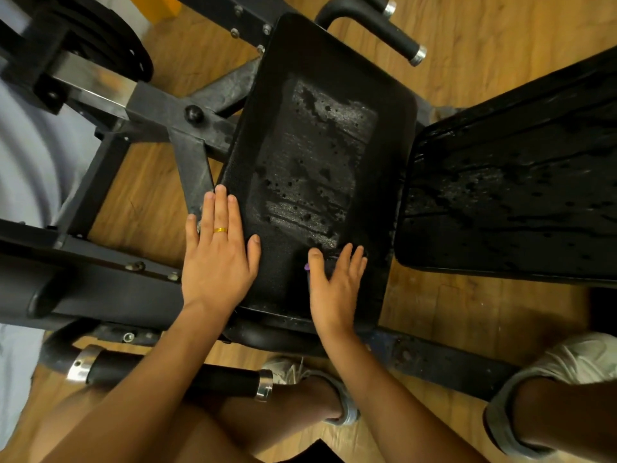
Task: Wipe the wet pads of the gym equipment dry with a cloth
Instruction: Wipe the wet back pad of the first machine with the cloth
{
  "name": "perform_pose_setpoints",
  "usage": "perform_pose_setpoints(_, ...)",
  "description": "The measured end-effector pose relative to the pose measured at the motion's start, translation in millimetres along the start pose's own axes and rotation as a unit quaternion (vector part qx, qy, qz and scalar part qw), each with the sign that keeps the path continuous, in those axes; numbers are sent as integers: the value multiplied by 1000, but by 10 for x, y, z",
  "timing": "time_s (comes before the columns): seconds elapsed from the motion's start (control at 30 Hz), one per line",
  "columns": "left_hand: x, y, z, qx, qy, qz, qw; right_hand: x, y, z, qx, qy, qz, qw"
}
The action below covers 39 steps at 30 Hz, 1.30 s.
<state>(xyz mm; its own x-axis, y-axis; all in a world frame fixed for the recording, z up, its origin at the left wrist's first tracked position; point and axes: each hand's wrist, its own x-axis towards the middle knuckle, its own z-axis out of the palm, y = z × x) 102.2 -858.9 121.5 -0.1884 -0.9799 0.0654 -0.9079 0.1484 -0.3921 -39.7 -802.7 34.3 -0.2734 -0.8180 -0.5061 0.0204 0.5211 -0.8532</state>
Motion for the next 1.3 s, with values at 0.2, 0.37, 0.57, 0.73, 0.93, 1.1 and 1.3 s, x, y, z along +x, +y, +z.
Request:
perform_pose_setpoints(0.2,-3,3,5,-1,1,0,1000,49,77,57,-39,31,-40,998)
perform_pose_setpoints(0.37,-3,7,-8,-6,2,0,1000,137,299,-120,-143,-18,-198,970)
perform_pose_setpoints(0.57,-4,8,1,-5,4,-2,1000,396,419,-282,-146,-35,-235,960)
perform_pose_setpoints(0.73,-5,5,1,-4,4,-2,1000,320,419,-152,-164,12,-205,965)
perform_pose_setpoints(0.93,0,10,-3,-6,-1,-3,1000,397,464,-69,-184,64,-218,956)
perform_pose_setpoints(1.1,-2,10,-12,-13,-2,-2,1000,503,467,-83,-181,74,-249,949)
perform_pose_setpoints(1.3,-1,8,-3,-6,3,1,1000,932,174,-184,-182,70,-261,945)
